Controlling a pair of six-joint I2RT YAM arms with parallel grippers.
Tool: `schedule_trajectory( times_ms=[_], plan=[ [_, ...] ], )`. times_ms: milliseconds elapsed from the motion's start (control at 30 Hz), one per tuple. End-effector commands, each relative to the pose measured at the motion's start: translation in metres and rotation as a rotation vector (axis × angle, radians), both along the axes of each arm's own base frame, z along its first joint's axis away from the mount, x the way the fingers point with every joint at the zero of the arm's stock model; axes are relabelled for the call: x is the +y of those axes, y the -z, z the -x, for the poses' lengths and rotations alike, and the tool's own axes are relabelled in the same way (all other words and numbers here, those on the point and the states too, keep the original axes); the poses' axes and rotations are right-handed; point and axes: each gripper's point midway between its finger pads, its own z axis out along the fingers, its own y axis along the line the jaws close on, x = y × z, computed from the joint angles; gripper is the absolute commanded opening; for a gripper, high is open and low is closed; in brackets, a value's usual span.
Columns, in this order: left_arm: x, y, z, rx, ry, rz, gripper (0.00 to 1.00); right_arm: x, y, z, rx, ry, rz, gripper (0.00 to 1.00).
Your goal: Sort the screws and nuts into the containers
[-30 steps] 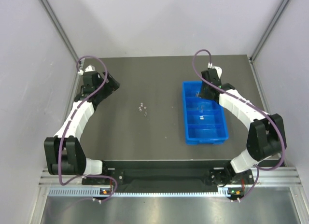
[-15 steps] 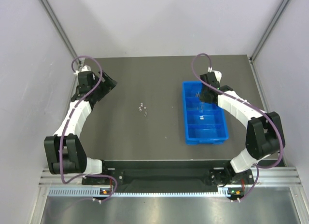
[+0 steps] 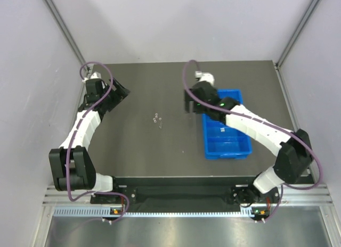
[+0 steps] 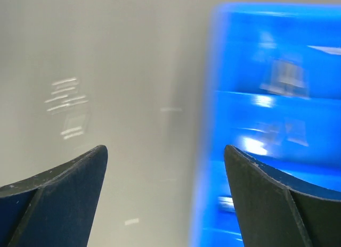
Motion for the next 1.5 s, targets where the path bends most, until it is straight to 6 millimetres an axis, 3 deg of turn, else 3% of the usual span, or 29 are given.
schedule_trajectory(
  times_ms=[0,33,133,233,333,533,800,967,1467],
  plan=[
    [0.006,-0.02,-0.007,-0.082,0.001,-0.029,0.89,0.074,-0.018,0.011,-0.066,-0.124,-0.054,0.9],
    [0.006,-0.021,-0.007,-0.082,0.0,-0.03,0.89,0.098,-0.003,0.015,-0.044,-0.162,-0.041,0.9],
    [0.008,-0.021,-0.007,-0.082,-0.006,-0.041,0.9,0.131,0.029,0.013,0.012,-0.192,-0.003,0.89],
    [0.01,-0.023,-0.006,-0.086,-0.009,-0.047,0.89,0.147,0.059,0.013,0.07,-0.193,0.024,0.87],
    [0.012,-0.024,-0.006,-0.089,-0.013,-0.049,0.89,0.159,0.077,0.01,0.093,-0.196,0.022,0.85],
    [0.013,-0.023,-0.006,-0.083,-0.017,-0.035,0.89,0.17,0.093,0.003,0.1,-0.199,0.039,0.74],
    [0.016,-0.021,-0.007,-0.078,-0.024,-0.025,0.89,0.179,0.105,-0.002,0.109,-0.209,0.045,0.7],
    [0.017,-0.021,-0.007,-0.077,-0.026,-0.023,0.89,0.181,0.116,-0.003,0.124,-0.211,0.062,0.56],
    [0.019,-0.02,-0.007,-0.075,-0.028,-0.015,0.89,0.191,0.127,-0.003,0.144,-0.232,0.063,0.53]
  ],
)
